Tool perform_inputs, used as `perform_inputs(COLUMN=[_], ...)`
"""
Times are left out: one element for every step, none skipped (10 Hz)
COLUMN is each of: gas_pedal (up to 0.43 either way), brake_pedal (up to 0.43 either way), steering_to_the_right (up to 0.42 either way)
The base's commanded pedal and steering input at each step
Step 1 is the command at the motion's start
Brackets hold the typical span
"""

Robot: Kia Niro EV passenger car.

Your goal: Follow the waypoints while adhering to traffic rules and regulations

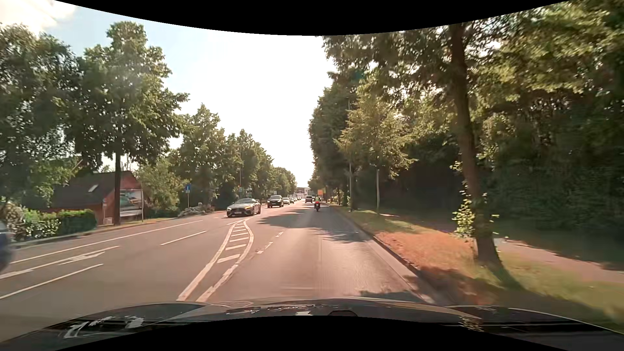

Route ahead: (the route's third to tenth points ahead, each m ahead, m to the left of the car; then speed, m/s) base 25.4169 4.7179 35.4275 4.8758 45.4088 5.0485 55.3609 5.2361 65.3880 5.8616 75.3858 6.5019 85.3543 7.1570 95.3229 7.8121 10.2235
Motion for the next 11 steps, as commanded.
perform_inputs(gas_pedal=[0.169,0.169,0.169,0.169,0.157,0.157,0.157,0.157,0.169,0.169,0.169], brake_pedal=[0.000,0.000,0.000,0.000,0.000,0.000,0.000,0.000,0.000,0.000,0.000], steering_to_the_right=[-0.006,-0.006,-0.007,-0.007,-0.008,-0.011,-0.012,-0.012,-0.011,-0.009,-0.009])
